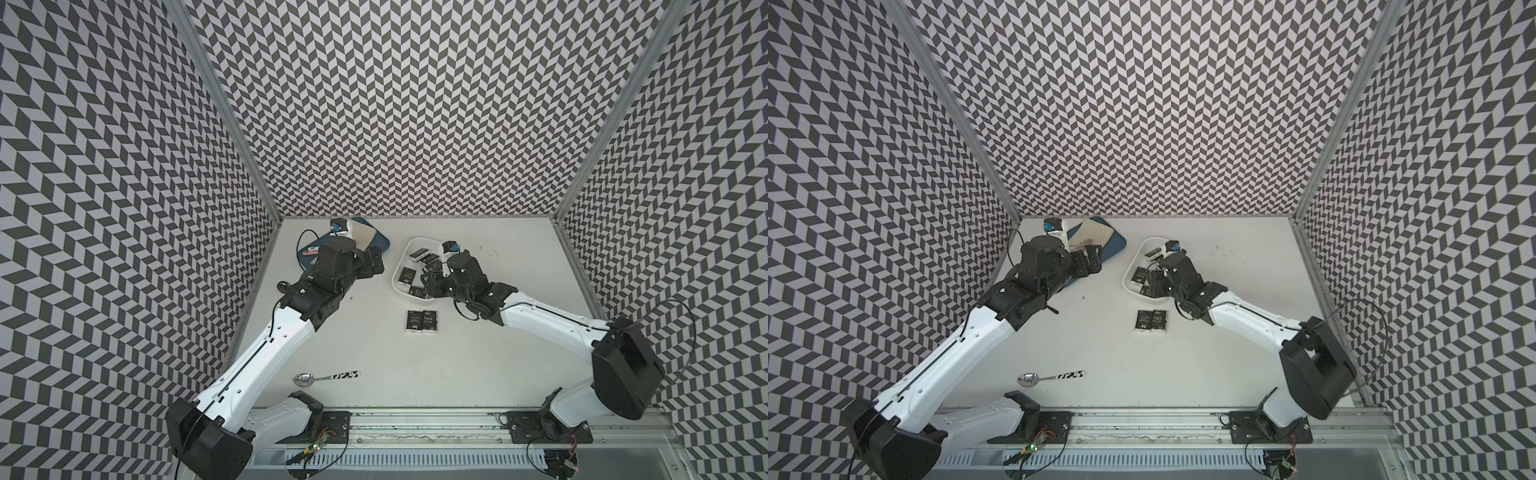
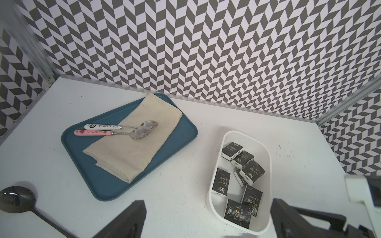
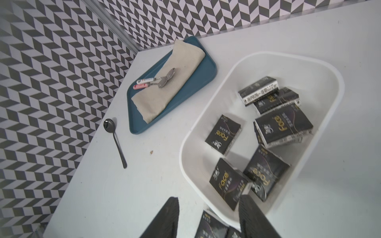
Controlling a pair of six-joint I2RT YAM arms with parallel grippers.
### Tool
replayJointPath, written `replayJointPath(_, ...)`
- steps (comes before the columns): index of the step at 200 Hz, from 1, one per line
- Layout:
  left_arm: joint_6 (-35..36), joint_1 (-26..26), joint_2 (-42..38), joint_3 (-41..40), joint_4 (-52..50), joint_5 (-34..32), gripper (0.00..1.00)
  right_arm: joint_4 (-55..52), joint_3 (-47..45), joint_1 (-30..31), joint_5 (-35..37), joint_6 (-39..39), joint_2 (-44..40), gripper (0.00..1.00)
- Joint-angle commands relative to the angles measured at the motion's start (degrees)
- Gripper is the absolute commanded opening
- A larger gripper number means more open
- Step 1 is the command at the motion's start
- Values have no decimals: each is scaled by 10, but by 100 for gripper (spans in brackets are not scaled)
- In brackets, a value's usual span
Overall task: Take the pocket tissues out of the storage box
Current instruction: Pick up the pocket tissues from the storage box.
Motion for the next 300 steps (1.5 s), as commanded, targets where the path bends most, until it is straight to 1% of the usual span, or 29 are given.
replayJointPath(1,1,-3,-2,4,-3,-2,99,-2,73,-28,-29,17,71,52)
replayJointPath(18,3,-3,4,8,-3,-2,99,5,123,-44,-64,42,125,52)
replayJointPath(28,4,-3,4,9,-1,-3,99,7,146,-49,-73,57,154,52)
replayJointPath(52,5,-3,6,13,0,-4,99,-14,205,-56,-77,84,215,52)
replayJointPath(76,5,-2,5,13,-1,-3,99,-2,217,-62,-73,123,246,53)
replayJointPath(92,4,-3,3,10,2,0,99,-6,233,-64,-62,132,268,53)
replayJointPath(115,5,-3,3,11,1,4,99,-36,273,-69,-64,133,304,53)
replayJointPath(156,11,-2,-4,4,2,-6,99,-37,288,-82,-66,140,329,53)
replayJointPath(198,12,-1,-1,10,-1,-7,100,-53,328,-95,-67,140,360,54)
replayJointPath(248,19,1,0,14,-4,-14,99,-108,413,-108,-61,128,419,55)
replayJointPath(300,24,3,13,23,-3,-14,99,-102,417,-111,-48,141,444,54)
